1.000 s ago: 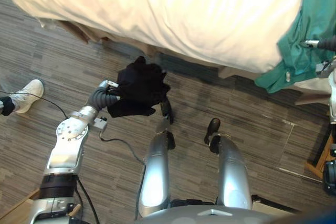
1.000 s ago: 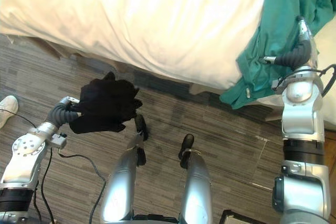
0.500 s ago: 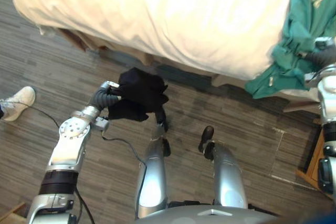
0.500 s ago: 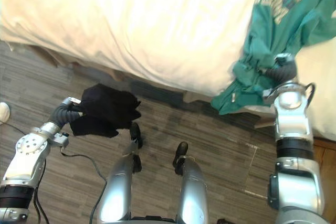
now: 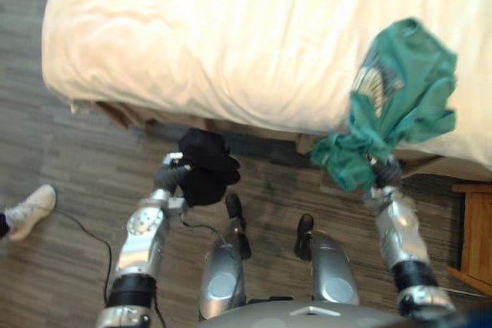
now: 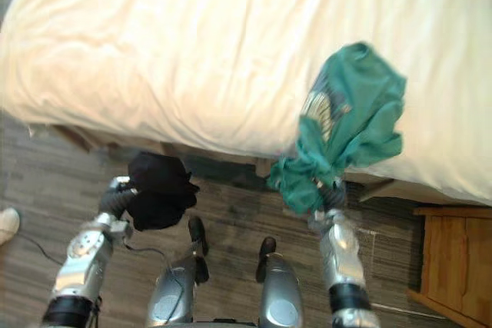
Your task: Tidy the bed and pick cloth on bed and put in laundry
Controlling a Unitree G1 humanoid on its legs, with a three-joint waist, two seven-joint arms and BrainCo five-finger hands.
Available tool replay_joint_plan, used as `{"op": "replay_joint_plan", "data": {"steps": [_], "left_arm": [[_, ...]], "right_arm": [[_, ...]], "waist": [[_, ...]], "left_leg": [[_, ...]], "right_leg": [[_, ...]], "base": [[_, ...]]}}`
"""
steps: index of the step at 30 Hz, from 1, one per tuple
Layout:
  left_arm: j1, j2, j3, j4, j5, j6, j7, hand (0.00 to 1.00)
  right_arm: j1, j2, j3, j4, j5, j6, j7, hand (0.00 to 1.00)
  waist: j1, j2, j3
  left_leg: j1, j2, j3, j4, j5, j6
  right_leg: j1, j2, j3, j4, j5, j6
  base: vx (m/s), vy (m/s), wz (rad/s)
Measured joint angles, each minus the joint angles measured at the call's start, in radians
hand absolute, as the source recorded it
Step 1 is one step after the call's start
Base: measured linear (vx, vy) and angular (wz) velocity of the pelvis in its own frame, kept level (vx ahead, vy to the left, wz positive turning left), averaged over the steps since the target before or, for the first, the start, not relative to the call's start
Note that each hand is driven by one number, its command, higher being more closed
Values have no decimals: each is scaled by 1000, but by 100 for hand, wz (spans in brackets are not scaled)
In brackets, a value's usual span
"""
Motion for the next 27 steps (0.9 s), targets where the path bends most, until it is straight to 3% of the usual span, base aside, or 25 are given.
{"op": "replay_joint_plan", "data": {"steps": [2,5,13,17,21,24,27], "left_arm": [[63,-31,-33,49,-8,-16,-1,100],[109,-67,-39,112,-69,-30,-3,100],[197,-95,-10,194,-158,-33,-69,100],[210,-97,-2,233,-142,-51,-63,100],[194,-95,28,239,-135,-68,-30,100],[168,-97,28,278,-136,-68,-6,100],[135,-113,2,335,-142,-64,46,100]], "right_arm": [[110,25,14,-33,-2,-28,42,100],[201,25,31,-56,-12,-32,90,100],[273,26,43,-58,-42,-24,220,100],[289,23,115,-53,-181,30,275,100],[295,26,180,-4,-242,71,299,100],[319,28,205,14,-256,92,282,100],[342,62,208,74,-254,96,254,100]], "waist": [[-27,20,-55],[-60,42,-128],[-74,86,-250],[-72,77,-279],[-68,57,-291],[-72,45,-299],[-98,4,-303]], "left_leg": [[82,-10,40,-54,-1,0],[151,-16,52,-68,-16,-3],[251,-6,66,-74,-54,-16],[268,-5,43,-75,-57,-17],[267,-11,0,-75,-57,-17],[243,-32,-77,-75,-61,-6],[207,-77,-213,-75,-41,10]], "right_leg": [[52,5,22,-35,5,9],[140,8,29,-103,17,26],[299,19,21,-247,59,41],[346,22,-10,-274,60,41],[378,18,-54,-286,59,40],[370,11,-55,-220,10,34],[376,-4,1,-155,-55,19]], "base": [[105,53,-42],[118,49,-19],[86,22,-4],[31,-12,17],[4,-12,34],[13,-11,59],[41,7,135]]}}
